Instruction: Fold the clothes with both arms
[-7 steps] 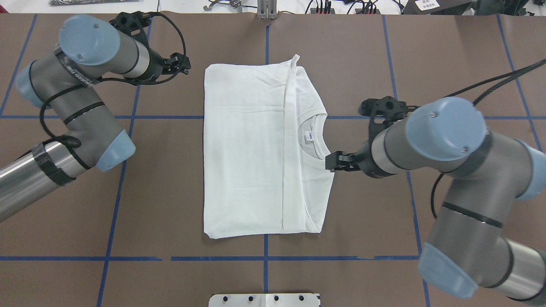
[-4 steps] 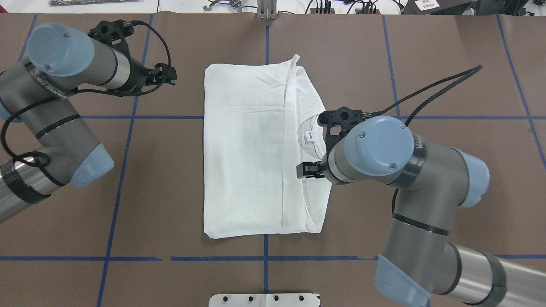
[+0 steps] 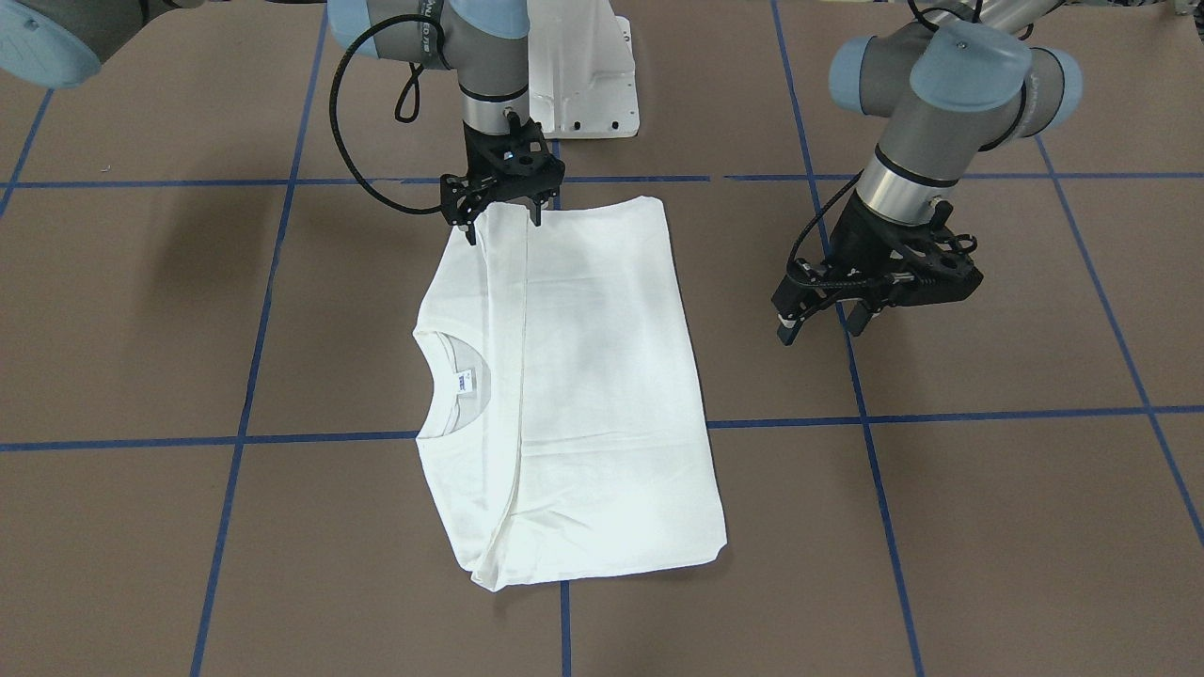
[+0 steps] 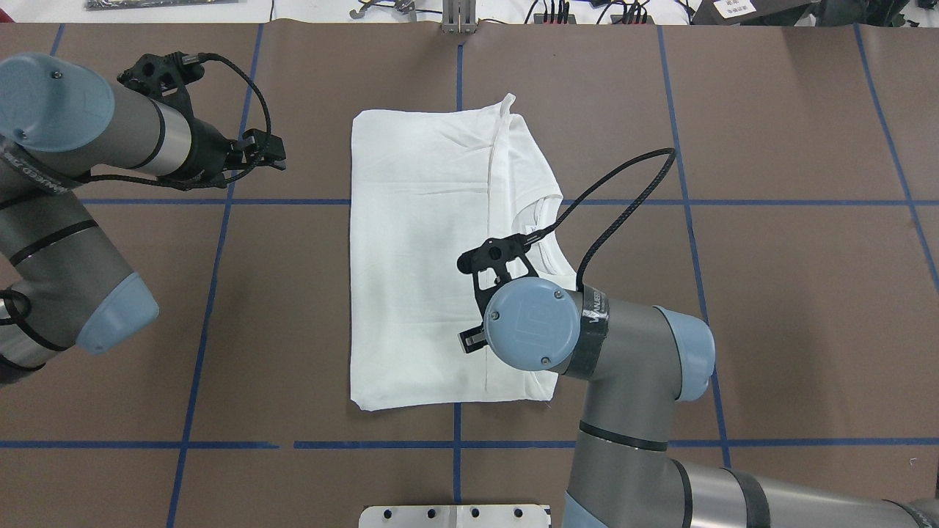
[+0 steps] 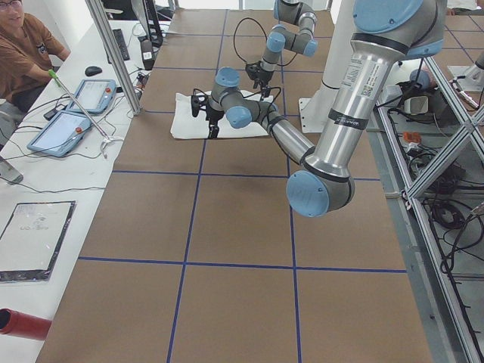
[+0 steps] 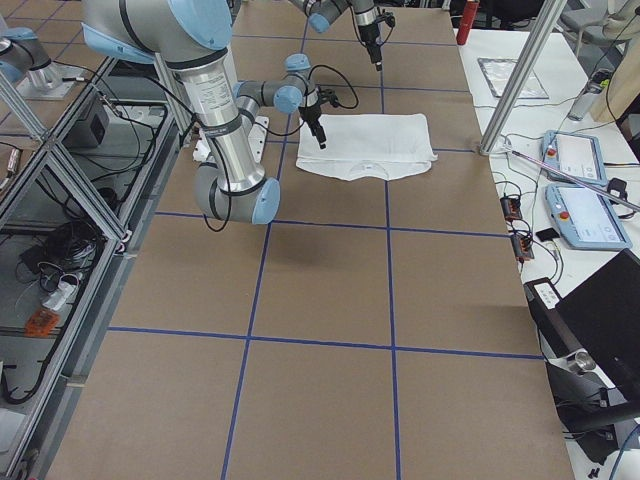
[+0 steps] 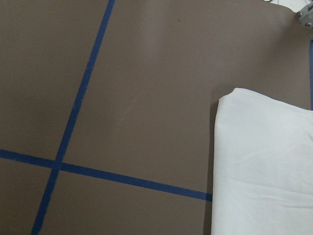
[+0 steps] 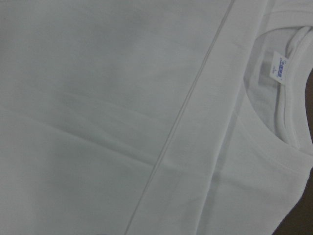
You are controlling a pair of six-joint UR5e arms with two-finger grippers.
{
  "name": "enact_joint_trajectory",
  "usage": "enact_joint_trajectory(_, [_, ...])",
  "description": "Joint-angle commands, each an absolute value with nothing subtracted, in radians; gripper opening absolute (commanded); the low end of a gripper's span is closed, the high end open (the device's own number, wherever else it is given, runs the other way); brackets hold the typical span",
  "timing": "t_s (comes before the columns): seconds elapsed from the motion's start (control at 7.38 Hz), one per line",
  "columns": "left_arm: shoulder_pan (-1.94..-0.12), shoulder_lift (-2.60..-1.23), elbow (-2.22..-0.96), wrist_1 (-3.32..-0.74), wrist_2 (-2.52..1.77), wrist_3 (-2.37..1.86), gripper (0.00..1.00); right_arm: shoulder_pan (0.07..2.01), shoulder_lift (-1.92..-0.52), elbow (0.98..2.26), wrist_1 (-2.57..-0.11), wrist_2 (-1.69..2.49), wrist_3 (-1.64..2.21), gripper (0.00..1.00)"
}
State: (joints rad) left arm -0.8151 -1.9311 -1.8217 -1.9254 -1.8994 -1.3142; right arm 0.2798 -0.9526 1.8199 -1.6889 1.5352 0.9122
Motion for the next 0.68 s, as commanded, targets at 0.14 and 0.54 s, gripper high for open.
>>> enact_joint_trajectory(0.14, [-0.815,-1.925,-1.821,-1.925,-1.902,-1.313,1.00,0.255,-0.962,1.793,-1.686,1.558,0.865,1.00])
enact_joint_trajectory(0.54, [-0.815,-1.922,-1.819,-1.925,-1.902,-1.312,1.00,0.244,-0.954,1.767,-1.684,1.543,0.859,1.00])
